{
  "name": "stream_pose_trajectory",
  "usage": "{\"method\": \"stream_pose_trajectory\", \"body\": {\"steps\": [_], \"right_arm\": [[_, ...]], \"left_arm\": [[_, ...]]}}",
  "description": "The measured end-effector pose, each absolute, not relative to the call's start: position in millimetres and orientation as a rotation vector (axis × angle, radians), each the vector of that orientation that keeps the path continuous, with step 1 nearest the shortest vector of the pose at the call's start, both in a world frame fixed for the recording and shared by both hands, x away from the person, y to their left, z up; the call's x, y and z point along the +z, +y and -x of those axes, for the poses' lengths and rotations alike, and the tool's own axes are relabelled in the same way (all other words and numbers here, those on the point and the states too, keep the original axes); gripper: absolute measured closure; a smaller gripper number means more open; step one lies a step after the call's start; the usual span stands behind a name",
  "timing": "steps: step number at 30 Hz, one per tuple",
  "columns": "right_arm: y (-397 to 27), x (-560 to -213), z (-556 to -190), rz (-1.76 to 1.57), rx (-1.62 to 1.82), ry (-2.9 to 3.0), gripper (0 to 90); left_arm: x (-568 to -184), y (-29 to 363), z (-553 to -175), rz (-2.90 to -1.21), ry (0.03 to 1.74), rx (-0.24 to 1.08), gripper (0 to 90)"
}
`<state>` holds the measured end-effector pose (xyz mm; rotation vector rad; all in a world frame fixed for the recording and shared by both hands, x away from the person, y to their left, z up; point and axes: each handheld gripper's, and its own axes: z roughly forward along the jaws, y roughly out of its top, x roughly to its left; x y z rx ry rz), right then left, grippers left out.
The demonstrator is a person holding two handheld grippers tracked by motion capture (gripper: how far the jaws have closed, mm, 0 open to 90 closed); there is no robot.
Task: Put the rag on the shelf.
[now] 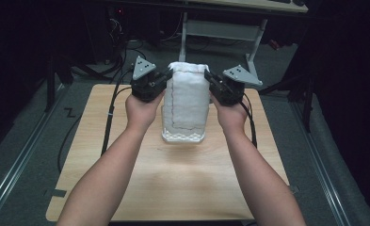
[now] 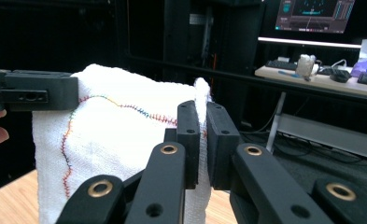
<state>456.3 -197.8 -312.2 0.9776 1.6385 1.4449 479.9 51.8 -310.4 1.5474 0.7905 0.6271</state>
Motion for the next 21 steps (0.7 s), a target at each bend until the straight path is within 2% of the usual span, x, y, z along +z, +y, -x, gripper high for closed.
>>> {"method": "stream_pose_trajectory", "body": {"steps": [15, 21], "right_arm": [[-194.1, -332.7, -523.7, -1.061, 1.378, 1.75, 85.4], [-197.3, -352.8, -541.3, -1.12, 1.323, 1.823, 84.8]], "left_arm": [[-345.3, 51.4, -545.5, -1.617, 0.941, 0.525, 85.1], [-363.4, 52.7, -562.5, -1.672, 1.002, 0.417, 84.7]]}}
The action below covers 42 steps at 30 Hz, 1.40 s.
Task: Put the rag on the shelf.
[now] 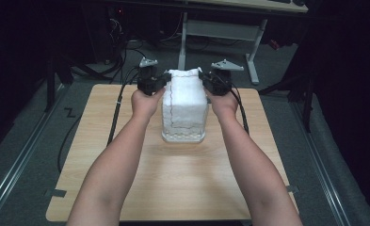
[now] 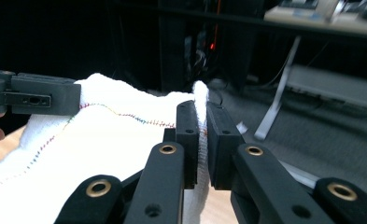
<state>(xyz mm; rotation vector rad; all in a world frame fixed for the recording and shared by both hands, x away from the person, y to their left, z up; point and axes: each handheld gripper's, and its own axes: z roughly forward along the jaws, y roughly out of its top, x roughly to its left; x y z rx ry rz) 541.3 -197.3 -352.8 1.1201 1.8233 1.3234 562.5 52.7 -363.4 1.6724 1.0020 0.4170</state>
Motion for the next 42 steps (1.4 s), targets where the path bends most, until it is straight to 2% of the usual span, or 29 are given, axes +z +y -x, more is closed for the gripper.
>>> {"method": "stream_pose_trajectory", "body": {"steps": [8, 9, 11, 12, 13, 15, 22, 28, 42], "right_arm": [[-195.2, -369.6, -545.6, -1.145, 1.263, 1.873, 84.2], [-194.3, -371.4, -545.7, -1.15, 1.258, 1.881, 82.1], [-191.8, -371.9, -545.0, -1.143, 1.243, 1.891, 72.8], [-190.5, -371.6, -544.4, -1.14, 1.235, 1.892, 70.4], [-190.5, -371.6, -544.4, -1.14, 1.235, 1.892, 70.4], [-188.4, -367.8, -541.3, -1.124, 1.235, 1.888, 67.1], [-189.5, -361.2, -536.3, -1.117, 1.217, 1.899, 61.4], [-202.5, -359.7, -528.9, -1.13, 1.196, 1.883, 61.2], [-218.3, -361.2, -506.9, -1.122, 1.189, 1.862, 59.5]], "left_arm": [[-378.1, 52.1, -559.4, -1.708, 1.018, 0.411, 83.9], [-378.4, 52.9, -559.2, -1.704, 1.022, 0.407, 83.3], [-377.4, 56.2, -558.7, -1.691, 1.032, 0.396, 77.9], [-377.4, 56.2, -558.7, -1.691, 1.032, 0.396, 72.7], [-376.4, 57.4, -558.7, -1.68, 1.04, 0.396, 72.7], [-373.8, 59.1, -557.8, -1.665, 1.049, 0.402, 65.3], [-364.3, 62.8, -544.8, -1.68, 1.008, 0.479, 57.7], [-360.8, 71.8, -534.4, -1.713, 1.006, 0.568, 50.3], [-354.6, 103.9, -514.5, -1.686, 1.021, 0.653, 50.5]]}}
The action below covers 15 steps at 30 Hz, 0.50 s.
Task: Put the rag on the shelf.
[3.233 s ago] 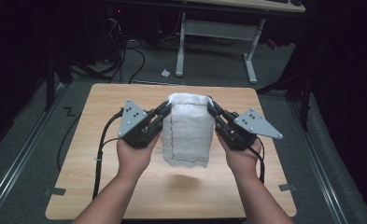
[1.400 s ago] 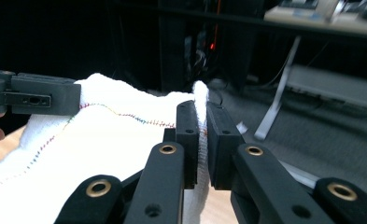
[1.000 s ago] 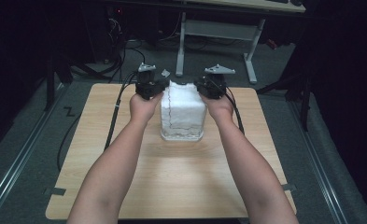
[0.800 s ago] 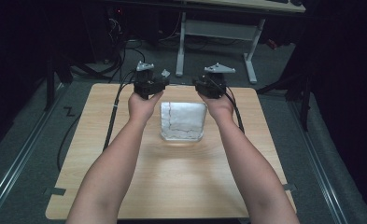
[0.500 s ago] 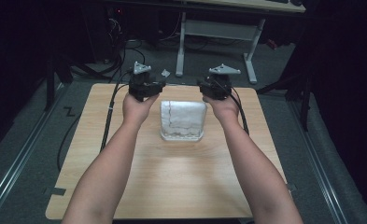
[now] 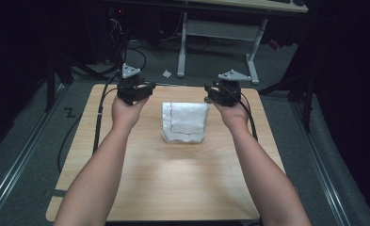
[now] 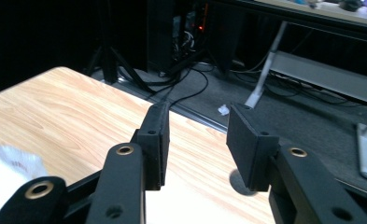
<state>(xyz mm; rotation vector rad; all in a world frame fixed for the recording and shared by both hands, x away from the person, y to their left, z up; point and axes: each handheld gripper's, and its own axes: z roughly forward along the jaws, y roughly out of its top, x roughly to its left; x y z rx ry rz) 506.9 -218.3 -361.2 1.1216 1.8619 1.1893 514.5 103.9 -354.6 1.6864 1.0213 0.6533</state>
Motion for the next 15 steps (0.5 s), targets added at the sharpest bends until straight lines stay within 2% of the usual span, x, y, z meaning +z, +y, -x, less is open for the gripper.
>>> {"method": "stream_pose_trajectory", "body": {"steps": [5, 7, 12, 15], "right_arm": [[-226.6, -368.7, -500.4, -1.136, 1.135, 1.87, 58.7], [-233.9, -373.0, -494.6, -1.142, 1.123, 1.859, 58.8], [-244.9, -377.0, -485.1, -1.134, 1.124, 1.855, 58.1], [-252.7, -385.6, -471.3, -1.1, 1.104, 1.867, 52.2]], "left_arm": [[-355.7, 122.3, -507.4, -1.692, 1.052, 0.661, 48.7], [-361.2, 127.9, -502.4, -1.698, 1.043, 0.691, 48.1], [-376.7, 145.1, -493.4, -1.702, 1.064, 0.672, 47.6], [-388.1, 151.8, -486.5, -1.723, 1.066, 0.651, 44.6]]}}
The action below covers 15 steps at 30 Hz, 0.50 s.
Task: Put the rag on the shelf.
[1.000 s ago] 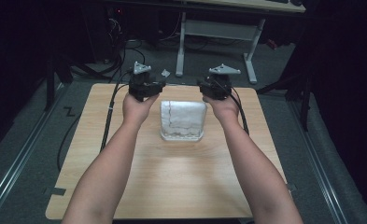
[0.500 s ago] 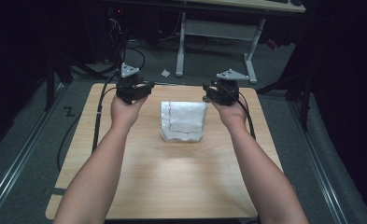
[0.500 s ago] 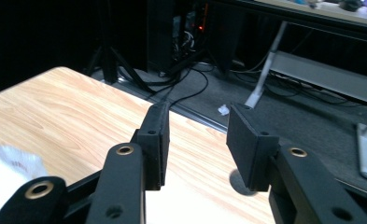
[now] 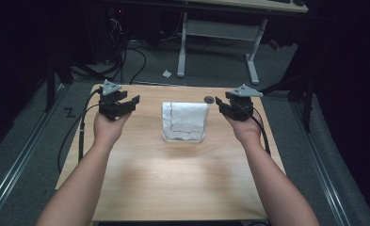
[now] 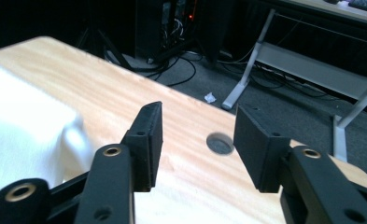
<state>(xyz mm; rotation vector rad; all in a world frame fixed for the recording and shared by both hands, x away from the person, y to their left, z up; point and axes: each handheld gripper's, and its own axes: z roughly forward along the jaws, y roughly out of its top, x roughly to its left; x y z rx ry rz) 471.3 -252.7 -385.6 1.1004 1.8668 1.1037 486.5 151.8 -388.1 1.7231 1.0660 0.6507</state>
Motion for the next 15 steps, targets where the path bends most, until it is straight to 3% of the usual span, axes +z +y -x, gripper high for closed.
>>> {"method": "stream_pose_trajectory", "body": {"steps": [6, 15], "right_arm": [[-259.7, -401.7, -449.6, -1.091, 1.08, 1.884, 49.8], [-264.8, -438.6, -403.0, -1.092, 1.061, 1.932, 48.4]], "left_arm": [[-422.1, 154.5, -460.8, -1.792, 1.035, 0.632, 42.1], [-478.7, 161.3, -412.8, -1.875, 1.011, 0.478, 39.6]]}}
